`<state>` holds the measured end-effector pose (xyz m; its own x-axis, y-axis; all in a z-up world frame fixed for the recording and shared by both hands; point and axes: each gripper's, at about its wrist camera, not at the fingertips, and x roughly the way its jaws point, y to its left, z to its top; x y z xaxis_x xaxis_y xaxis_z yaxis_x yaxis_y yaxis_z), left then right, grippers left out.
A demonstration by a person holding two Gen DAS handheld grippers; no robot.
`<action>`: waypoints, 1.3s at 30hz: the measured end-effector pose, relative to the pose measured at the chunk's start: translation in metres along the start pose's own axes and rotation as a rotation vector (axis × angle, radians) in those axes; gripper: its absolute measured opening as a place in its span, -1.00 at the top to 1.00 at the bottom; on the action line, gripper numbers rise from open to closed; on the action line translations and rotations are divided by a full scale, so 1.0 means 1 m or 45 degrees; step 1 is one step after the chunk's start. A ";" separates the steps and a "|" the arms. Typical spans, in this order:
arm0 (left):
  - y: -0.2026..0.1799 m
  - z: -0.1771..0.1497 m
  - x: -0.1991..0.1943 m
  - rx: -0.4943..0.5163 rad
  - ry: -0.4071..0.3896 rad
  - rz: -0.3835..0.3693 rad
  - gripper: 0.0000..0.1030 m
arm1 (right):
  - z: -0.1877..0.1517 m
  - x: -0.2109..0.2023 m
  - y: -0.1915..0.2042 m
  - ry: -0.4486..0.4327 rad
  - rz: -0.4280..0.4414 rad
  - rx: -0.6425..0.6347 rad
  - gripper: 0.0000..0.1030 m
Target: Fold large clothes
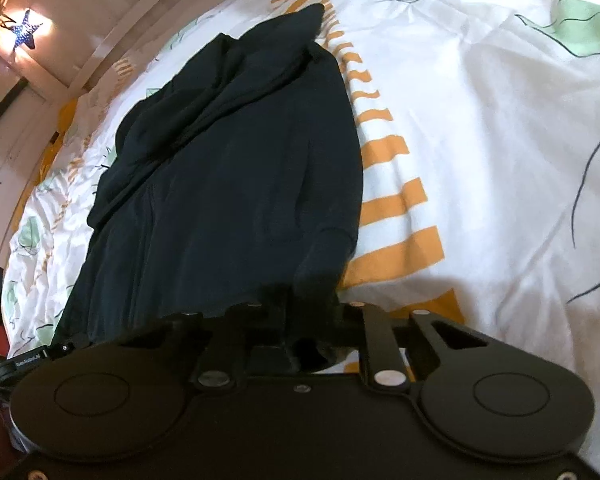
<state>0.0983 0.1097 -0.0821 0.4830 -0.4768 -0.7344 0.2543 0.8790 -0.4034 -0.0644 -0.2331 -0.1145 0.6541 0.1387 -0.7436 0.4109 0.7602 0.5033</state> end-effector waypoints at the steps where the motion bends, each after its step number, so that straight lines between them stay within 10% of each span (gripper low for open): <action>1: 0.000 0.002 -0.003 -0.009 -0.030 -0.019 0.81 | 0.000 -0.003 0.001 -0.017 0.012 -0.004 0.62; 21: -0.011 0.129 -0.015 -0.258 -0.416 -0.310 0.80 | 0.107 -0.021 0.035 -0.413 0.401 0.051 0.70; 29: -0.016 0.208 0.060 -0.251 -0.425 -0.232 0.78 | 0.188 0.043 0.052 -0.483 0.364 0.031 0.70; 39: 0.008 0.229 0.162 -0.354 -0.272 -0.057 0.66 | 0.242 0.156 0.055 -0.341 0.130 -0.015 0.68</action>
<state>0.3707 0.0418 -0.0789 0.6483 -0.4766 -0.5938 0.0554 0.8073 -0.5875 0.2143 -0.3235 -0.0965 0.8368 0.0439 -0.5457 0.3278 0.7582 0.5636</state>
